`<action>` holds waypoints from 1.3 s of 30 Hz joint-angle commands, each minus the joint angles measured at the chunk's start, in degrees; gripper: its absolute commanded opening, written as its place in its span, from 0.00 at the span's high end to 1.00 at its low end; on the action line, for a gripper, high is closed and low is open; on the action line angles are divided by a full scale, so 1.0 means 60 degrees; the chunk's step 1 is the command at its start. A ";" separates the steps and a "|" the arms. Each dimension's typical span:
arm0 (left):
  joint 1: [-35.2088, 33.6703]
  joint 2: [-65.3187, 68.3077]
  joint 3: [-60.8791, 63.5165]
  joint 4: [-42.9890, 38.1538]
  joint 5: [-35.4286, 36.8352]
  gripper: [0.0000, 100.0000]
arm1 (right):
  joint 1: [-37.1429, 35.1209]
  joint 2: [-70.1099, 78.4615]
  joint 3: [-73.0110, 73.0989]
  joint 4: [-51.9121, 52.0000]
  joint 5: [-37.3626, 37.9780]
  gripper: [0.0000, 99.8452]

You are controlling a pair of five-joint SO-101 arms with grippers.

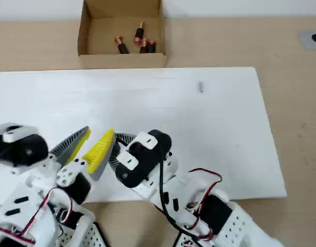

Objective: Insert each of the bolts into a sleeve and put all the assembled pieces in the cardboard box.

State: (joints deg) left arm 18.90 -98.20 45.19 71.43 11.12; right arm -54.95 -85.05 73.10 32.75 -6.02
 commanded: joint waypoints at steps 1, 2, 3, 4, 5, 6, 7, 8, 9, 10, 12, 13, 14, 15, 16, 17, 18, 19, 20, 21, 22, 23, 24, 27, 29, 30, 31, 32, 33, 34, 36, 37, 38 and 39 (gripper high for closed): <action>-0.0147 0.0667 -0.1114 0.0454 0.0103 0.81 | 0.0989 -0.0081 -0.0183 -0.0689 -0.0059 0.99; -0.0147 0.0930 -0.1377 0.0601 0.0073 0.81 | 0.1253 -0.0022 -0.0256 -0.0791 -0.0059 0.99; -0.0161 0.1179 -0.1641 0.0762 0.0044 0.82 | 0.1516 0.0139 -0.0418 -0.0821 -0.0059 0.99; -0.0161 0.1443 -0.1875 0.0923 0.0029 0.84 | 0.1780 0.0418 -0.0667 -0.0821 -0.0073 0.99; -0.0161 0.1634 -0.2037 0.1070 -0.0029 0.87 | 0.2029 0.0725 -0.0960 -0.0821 -0.0190 0.99; -0.0161 0.1810 -0.2154 0.1143 -0.0234 0.89 | 0.2308 0.1136 -0.1341 -0.0821 -0.0366 0.99; -0.0161 0.1927 -0.2271 0.1201 -0.0542 0.92 | 0.2586 0.1619 -0.1766 -0.0821 -0.0498 0.99; -0.0161 0.1971 -0.2300 0.1201 -0.0850 0.95 | 0.2806 0.2161 -0.2264 -0.0835 -0.0586 0.99; -0.0161 0.1956 -0.2315 0.1187 -0.1172 0.98 | 0.2996 0.2733 -0.2777 -0.0835 -0.0601 0.99; -0.0161 0.1941 -0.2359 0.1187 -0.1451 1.00 | 0.3172 0.3348 -0.3289 -0.0835 -0.0615 0.99; -0.0161 0.1824 -0.2359 0.1231 -0.1788 0.99 | 0.3451 0.4520 -0.4403 -0.0850 -0.0689 0.99; -0.0161 0.1722 -0.2359 0.1231 -0.1861 0.99 | 0.3597 0.5121 -0.4960 -0.0850 -0.0791 0.99; -0.0161 0.1575 -0.2344 0.1231 -0.1861 0.99 | 0.3714 0.5692 -0.5516 -0.0850 -0.0894 0.99; -0.0161 0.1414 -0.2300 0.1231 -0.1861 0.99 | 0.3817 0.6278 -0.6088 -0.0850 -0.0967 0.99; -0.0161 0.1209 -0.2271 0.1231 -0.1861 0.99 | 0.3905 0.6879 -0.6630 -0.0850 -0.0982 0.99; -0.0161 0.1004 -0.2256 0.1231 -0.1861 0.99 | 0.3993 0.7480 -0.7187 -0.0850 -0.0996 0.99; -0.0161 0.0813 -0.2212 0.1231 -0.1861 0.99 | 0.4081 0.8110 -0.7714 -0.0864 -0.0996 0.99; -0.0161 0.0623 -0.2095 0.1231 -0.1861 0.99 | 0.4168 0.8725 -0.8256 -0.0864 -0.0996 0.99; -0.0161 0.0418 -0.1949 0.1231 -0.1861 0.99 | 0.4242 0.9370 -0.8799 -0.0864 -0.0996 0.99; -0.0161 0.0227 -0.1773 0.1304 -0.1861 0.99 | 0.4330 0.9985 -0.9326 -0.0864 -0.0996 0.99; -0.0161 0.0007 -0.1582 0.1407 -0.1861 0.99 | 0.4403 1.0615 -0.9853 -0.0864 -0.0996 0.99; -0.0161 -0.0183 -0.1392 0.1524 -0.1875 0.99 | 0.4476 1.1231 -1.0396 -0.0864 -0.0996 0.99; -0.0161 -0.0388 -0.1187 0.1656 -0.1875 0.99 | 0.4564 1.1846 -1.0952 -0.0864 -0.0996 0.99; -0.0161 -0.0901 -0.0615 0.1934 -0.1934 0.99 | 0.4784 1.3663 -1.2725 -0.0850 -0.0996 0.99; -0.0161 -0.1092 -0.0293 0.2125 -0.2286 0.99 | 0.4872 1.4850 -1.3897 -0.0864 -0.0938 0.99; -0.0161 -0.1092 -0.0176 0.2183 -0.2491 0.99 | 0.4930 1.5480 -1.4513 -0.0894 -0.0923 0.99; -0.0161 -0.1077 -0.0073 0.2198 -0.2667 0.99 | 0.5033 1.6110 -1.5070 -0.1011 -0.0938 0.99; -0.0176 -0.1062 0.0000 0.2154 -0.2828 0.99 | 0.5092 1.6725 -1.5656 -0.1172 -0.0938 0.99; -0.0176 -0.1062 0.0029 0.2125 -0.2930 0.99 | 0.5106 1.7326 -1.6256 -0.1304 -0.0938 0.99; -0.0176 -0.1048 0.0059 0.2110 -0.2960 0.99 | 0.5121 1.7941 -1.6916 -0.1436 -0.0938 0.99; -0.0176 -0.1048 0.0059 0.2110 -0.3004 0.99 | 0.5194 1.9143 -1.8190 -0.1509 -0.0938 0.99; -0.0176 -0.1048 0.0059 0.2110 -0.3004 0.99 | 0.5209 1.9729 -1.8850 -0.1465 -0.0938 0.99; -0.0176 -0.1048 0.0073 0.2110 -0.3004 0.99 | 0.5209 2.0300 -1.9509 -0.1451 -0.0938 0.99; -0.0176 -0.1048 0.0132 0.2110 -0.3004 0.99 | 0.5223 2.0872 -2.0139 -0.1451 -0.0938 0.99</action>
State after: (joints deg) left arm 18.81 -104.35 45.45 84.35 -6.46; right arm -24.70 33.36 -32.75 25.98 -11.38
